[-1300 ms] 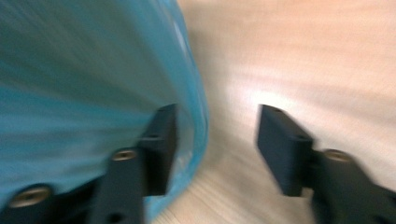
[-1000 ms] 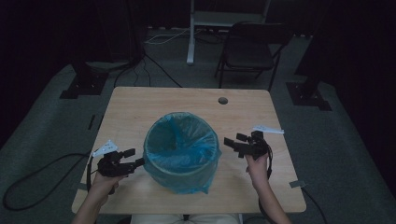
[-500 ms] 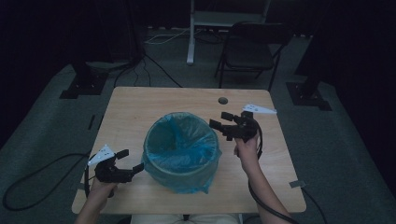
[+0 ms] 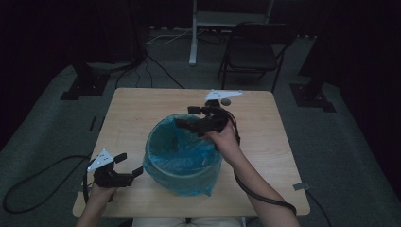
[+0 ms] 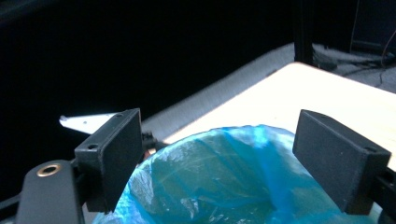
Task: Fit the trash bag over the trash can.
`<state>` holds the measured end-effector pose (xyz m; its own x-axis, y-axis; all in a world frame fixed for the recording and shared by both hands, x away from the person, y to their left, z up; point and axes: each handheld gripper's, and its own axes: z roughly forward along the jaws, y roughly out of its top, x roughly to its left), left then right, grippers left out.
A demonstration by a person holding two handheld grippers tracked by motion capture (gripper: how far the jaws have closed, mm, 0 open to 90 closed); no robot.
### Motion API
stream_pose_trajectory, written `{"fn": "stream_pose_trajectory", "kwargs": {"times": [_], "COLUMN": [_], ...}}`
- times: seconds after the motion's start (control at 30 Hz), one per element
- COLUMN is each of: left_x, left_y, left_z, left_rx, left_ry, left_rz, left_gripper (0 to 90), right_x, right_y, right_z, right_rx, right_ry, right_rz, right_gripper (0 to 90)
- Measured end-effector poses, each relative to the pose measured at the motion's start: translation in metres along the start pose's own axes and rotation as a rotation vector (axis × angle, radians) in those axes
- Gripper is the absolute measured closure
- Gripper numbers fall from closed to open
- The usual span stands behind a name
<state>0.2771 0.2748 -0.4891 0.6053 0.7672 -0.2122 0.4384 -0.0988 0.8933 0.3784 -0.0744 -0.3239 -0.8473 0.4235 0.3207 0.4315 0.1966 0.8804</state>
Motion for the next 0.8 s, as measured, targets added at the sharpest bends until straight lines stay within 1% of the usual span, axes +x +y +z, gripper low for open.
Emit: {"fn": "stream_pose_trajectory", "kwargs": {"times": [0.03, 0.07, 0.1, 0.13, 0.17, 0.23, 0.27, 0.3, 0.33, 0.37, 0.4, 0.43, 0.47, 0.5, 0.53, 0.57, 0.6, 0.67, 0.7, 0.73, 0.8], "left_x": [0.0, 0.0, 0.0, 0.001, 0.001, 0.002, 0.003, 0.003, 0.004, 0.005, 0.005, 0.005, 0.006, 0.006, 0.006, 0.006, 0.006, 0.006, 0.006, 0.006, 0.006], "left_y": [0.0, 0.0, 0.0, 0.0, 0.0, 0.0, 0.0, 0.0, 0.001, 0.001, 0.001, 0.001, 0.002, 0.002, 0.002, 0.002, 0.002, 0.002, 0.002, 0.002, 0.002], "left_z": [-0.001, -0.002, -0.002, -0.004, -0.004, -0.006, -0.007, -0.007, -0.008, -0.008, -0.008, -0.008, -0.008, -0.008, -0.008, -0.008, -0.008, -0.008, -0.008, -0.008, -0.008], "left_rx": [-0.001, -0.007, -0.007, -0.005, -0.007, -0.008, -0.006, -0.008, -0.009, -0.011, -0.011, -0.013, -0.018, -0.014, -0.014, -0.014, -0.011, -0.009, -0.009, -0.006, -0.006], "left_ry": [0.002, 0.002, 0.002, 0.007, 0.011, 0.01, 0.015, 0.017, 0.018, 0.02, 0.02, 0.022, 0.025, 0.026, 0.026, 0.025, 0.032, 0.033, 0.033, 0.033, 0.035], "left_rz": [-0.002, -0.003, -0.003, -0.001, -0.002, -0.004, -0.003, -0.005, -0.006, -0.011, -0.011, -0.011, -0.014, -0.015, -0.015, -0.016, -0.015, -0.014, -0.014, -0.013, -0.014], "left_gripper": [2.3, 2.3, 2.3, 2.3, 2.3, 2.3, 2.3, 2.3, 2.3, 2.3, 2.3, 2.3, 2.3, 2.3, 2.3, 2.2, 2.3, 2.3, 2.2, 2.3, 2.2], "right_x": [0.006, 0.01, 0.01, 0.012, 0.012, 0.011, 0.01, 0.009, 0.009, 0.008, 0.008, 0.007, 0.007, 0.007, 0.007, 0.007, 0.006, 0.005, 0.004, 0.003, 0.003], "right_y": [0.004, 0.007, 0.007, 0.005, 0.003, -0.003, -0.005, -0.009, -0.01, -0.013, -0.013, -0.019, -0.021, -0.025, -0.025, -0.035, -0.041, -0.047, -0.048, -0.048, -0.047], "right_z": [0.011, 0.024, 0.024, 0.041, 0.046, 0.058, 0.063, 0.071, 0.075, 0.08, 0.08, 0.092, 0.096, 0.102, 0.102, 0.114, 0.12, 0.125, 0.128, 0.129, 0.13], "right_rx": [0.051, 0.129, 0.129, 0.237, 0.265, 0.356, 0.406, 0.473, 0.51, 0.551, 0.551, 0.66, 0.688, 0.734, 0.734, 0.831, 0.887, 0.938, 0.952, 0.955, 0.954], "right_ry": [-0.004, -0.006, -0.006, -0.021, -0.03, -0.065, -0.083, -0.118, -0.136, -0.161, -0.161, -0.18, -0.175, -0.164, -0.164, -0.141, -0.139, -0.14, -0.133, -0.133, -0.137], "right_rz": [-0.027, -0.05, -0.05, -0.062, -0.064, -0.053, -0.062, -0.071, -0.073, -0.094, -0.094, -0.118, -0.121, -0.118, -0.118, -0.13, -0.131, -0.126, -0.121, -0.11, -0.104], "right_gripper": [15.7, 15.7, 15.7, 15.9, 16.1, 16.1, 16.1, 16.0, 16.0, 16.0, 16.0, 16.0, 15.9, 14.5, 14.5, 12.9, 12.9, 12.8, 12.7, 12.7, 12.7]}}
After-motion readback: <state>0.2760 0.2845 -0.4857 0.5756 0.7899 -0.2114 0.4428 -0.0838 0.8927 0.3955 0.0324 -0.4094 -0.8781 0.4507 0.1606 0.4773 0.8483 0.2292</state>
